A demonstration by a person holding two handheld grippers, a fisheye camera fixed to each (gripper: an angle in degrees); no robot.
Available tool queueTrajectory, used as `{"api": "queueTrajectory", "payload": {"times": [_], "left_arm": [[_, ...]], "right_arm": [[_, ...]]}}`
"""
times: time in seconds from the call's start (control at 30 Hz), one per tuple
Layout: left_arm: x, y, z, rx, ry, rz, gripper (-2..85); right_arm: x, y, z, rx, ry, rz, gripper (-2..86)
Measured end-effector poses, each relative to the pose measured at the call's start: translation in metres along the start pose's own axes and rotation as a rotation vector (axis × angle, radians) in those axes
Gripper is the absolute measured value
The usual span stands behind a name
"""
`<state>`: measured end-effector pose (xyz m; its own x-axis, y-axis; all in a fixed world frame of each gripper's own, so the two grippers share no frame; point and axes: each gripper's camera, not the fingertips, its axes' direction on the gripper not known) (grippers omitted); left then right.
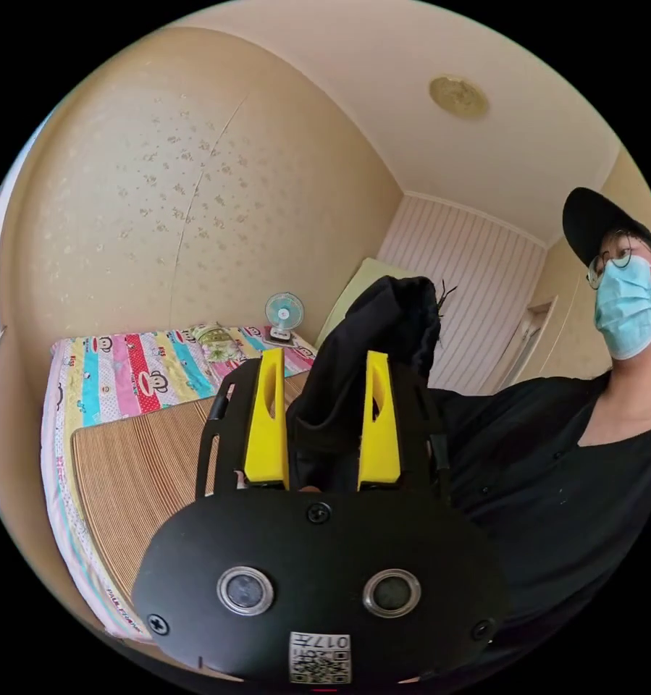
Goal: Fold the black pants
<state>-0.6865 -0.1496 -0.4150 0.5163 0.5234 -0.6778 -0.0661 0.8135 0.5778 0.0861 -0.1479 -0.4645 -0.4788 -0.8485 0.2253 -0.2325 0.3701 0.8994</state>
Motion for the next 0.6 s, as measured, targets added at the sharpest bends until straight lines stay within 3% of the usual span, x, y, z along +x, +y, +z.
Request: {"api": "queueTrajectory", "payload": {"times": [0.13,0.2,0.27,0.33,0.47,0.6], "left_arm": [[0.024,-0.004,0.024,0.097,0.087,0.091,7.1],[0.009,-0.011,0.028,0.133,0.259,0.047,5.9],[-0.016,-0.019,0.032,0.245,0.522,-0.059,5.3],[-0.027,-0.026,0.034,0.340,0.588,-0.109,5.0],[-0.023,-0.054,0.036,0.377,0.475,-0.056,4.8],[0.001,-0.082,0.041,0.337,0.373,0.015,4.8]], "right_arm": [[-0.002,0.008,0.004,0.034,-0.053,0.018,5.6],[-0.007,0.003,-0.006,-0.013,0.074,0.073,6.1],[-0.019,-0.007,-0.022,-0.103,0.342,0.223,7.0],[-0.043,-0.011,-0.037,-0.118,0.534,0.278,7.5],[-0.127,0.024,-0.027,-0.121,0.908,0.299,8.7],[-0.172,0.084,0.032,-0.287,1.020,0.329,15.3]]}}
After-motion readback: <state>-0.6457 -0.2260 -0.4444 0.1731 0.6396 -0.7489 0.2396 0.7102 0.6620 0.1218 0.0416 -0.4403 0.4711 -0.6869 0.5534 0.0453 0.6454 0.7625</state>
